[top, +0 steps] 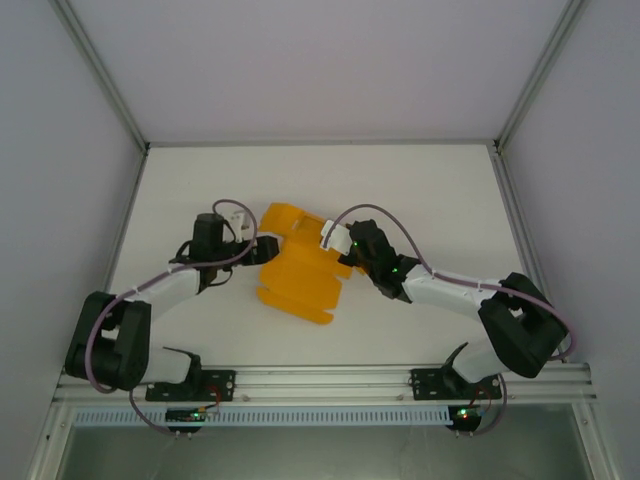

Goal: Assemble paper box

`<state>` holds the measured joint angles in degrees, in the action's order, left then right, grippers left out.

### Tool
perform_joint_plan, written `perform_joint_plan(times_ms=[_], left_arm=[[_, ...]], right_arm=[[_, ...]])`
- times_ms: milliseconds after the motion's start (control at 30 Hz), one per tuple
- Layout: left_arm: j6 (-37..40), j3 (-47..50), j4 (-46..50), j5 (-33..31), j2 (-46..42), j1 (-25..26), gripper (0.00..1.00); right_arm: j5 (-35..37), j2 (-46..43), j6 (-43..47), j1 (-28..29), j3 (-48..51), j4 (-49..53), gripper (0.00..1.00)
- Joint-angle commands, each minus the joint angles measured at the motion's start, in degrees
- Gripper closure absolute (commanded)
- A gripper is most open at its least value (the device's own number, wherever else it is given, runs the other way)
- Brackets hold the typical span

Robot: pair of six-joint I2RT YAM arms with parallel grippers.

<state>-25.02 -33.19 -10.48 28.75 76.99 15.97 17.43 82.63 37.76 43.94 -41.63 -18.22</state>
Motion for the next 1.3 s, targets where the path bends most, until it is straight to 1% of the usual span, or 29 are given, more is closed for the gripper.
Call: perform_joint_plan(times_ms=[0,200,300,433,533,700,800,1033,1233,1267], left_arm=[[1.13,0.06,-4.64,3.77,0.06,1.08,0.13],[-1.64,0.02,-8.28,6.48,3.52,1.19,0.28],[-2.75,0.22,-10.61,8.71,4.79,1.52,0.32],[-3.78,0.4,-12.05,9.05,5.2,1.79,0.48],[-4.33,0.49,-12.72,8.86,5.19,1.88,0.65],[-4.69,0.71,-13.43,8.36,5.54,2.05,0.89],[-4.87,0.93,-13.48,7.76,5.74,2.05,0.99],[-4.12,1.3,-12.16,6.71,5.72,2.14,1.0],[-3.38,1.29,-9.35,5.29,5.3,2.16,1.0],[-2.92,1.02,-7.96,4.83,4.95,2.12,0.88]], right_arm=[[-1.88,-1.5,-2.53,-0.07,-1.82,-1.63,1.0],[-4.26,-3.13,-4.26,-0.34,-1.39,-2.46,1.0],[-5.82,-4.26,-4.99,-0.6,-0.93,-2.9,1.0],[-7.08,-5.17,-5.94,-1.3,-0.71,-2.77,1.0],[-7.86,-5.37,-5.94,-1.36,-0.73,-1.64,1.0],[-7.72,-5.02,-5.89,-1.43,-0.91,0.09,1.0],[-7.95,-4.85,-5.68,-1.47,-1.22,1.62,1.0],[-7.23,-4.68,-3.56,-1.42,-1.45,2.84,1.0],[-5.11,-3.07,3.29,-1.0,-2.8,4.83,1.0],[-4.34,-2.58,4.93,-0.82,-3.17,5.1,1.0]])
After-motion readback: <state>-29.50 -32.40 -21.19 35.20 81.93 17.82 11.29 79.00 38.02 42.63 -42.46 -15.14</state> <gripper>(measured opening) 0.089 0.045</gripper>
